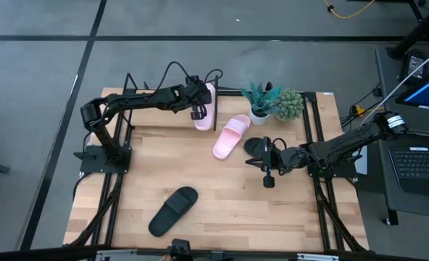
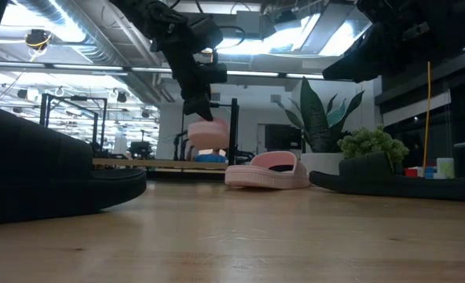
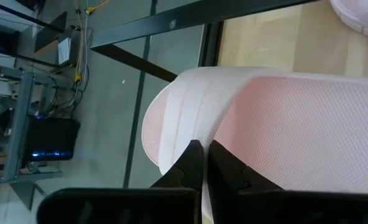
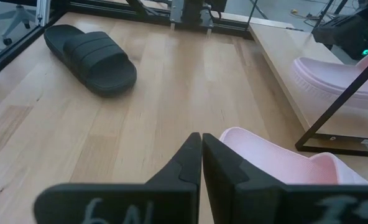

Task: Pick and place slides into the shelf
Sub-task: Put the left pink slide on the shelf, then put the pink slide on the shelf

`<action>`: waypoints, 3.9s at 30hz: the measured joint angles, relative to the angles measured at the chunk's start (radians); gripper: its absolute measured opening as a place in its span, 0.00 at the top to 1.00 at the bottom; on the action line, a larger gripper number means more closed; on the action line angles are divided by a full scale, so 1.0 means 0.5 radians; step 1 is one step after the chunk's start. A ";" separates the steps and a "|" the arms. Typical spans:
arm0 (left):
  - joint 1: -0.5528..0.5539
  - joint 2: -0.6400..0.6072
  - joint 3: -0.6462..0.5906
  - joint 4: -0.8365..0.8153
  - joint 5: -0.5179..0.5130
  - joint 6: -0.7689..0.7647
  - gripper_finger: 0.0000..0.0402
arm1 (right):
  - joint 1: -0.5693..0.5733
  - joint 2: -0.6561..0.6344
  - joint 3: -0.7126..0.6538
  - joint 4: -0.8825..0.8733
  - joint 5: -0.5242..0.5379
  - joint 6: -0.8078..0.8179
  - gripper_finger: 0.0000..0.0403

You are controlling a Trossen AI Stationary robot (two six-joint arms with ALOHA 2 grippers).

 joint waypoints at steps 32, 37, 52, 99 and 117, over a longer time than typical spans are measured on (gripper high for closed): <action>0.043 0.205 -0.002 0.170 -0.014 0.000 1.00 | 0.000 0.001 0.000 -0.006 0.000 -0.004 0.96; 0.043 0.205 -0.002 0.169 0.001 -0.002 1.00 | 0.000 0.002 0.000 -0.021 0.000 0.001 0.96; 0.043 0.207 -0.002 0.149 0.009 -0.004 0.82 | 0.000 0.002 0.000 -0.021 0.000 0.002 0.96; -0.356 -0.242 0.002 -0.156 -0.342 -0.069 0.65 | 0.002 0.002 -0.001 -0.034 -0.001 0.009 0.96; -0.886 -0.567 -0.002 -0.364 -0.432 -0.491 0.65 | 0.003 0.002 -0.001 -0.035 -0.001 0.017 0.96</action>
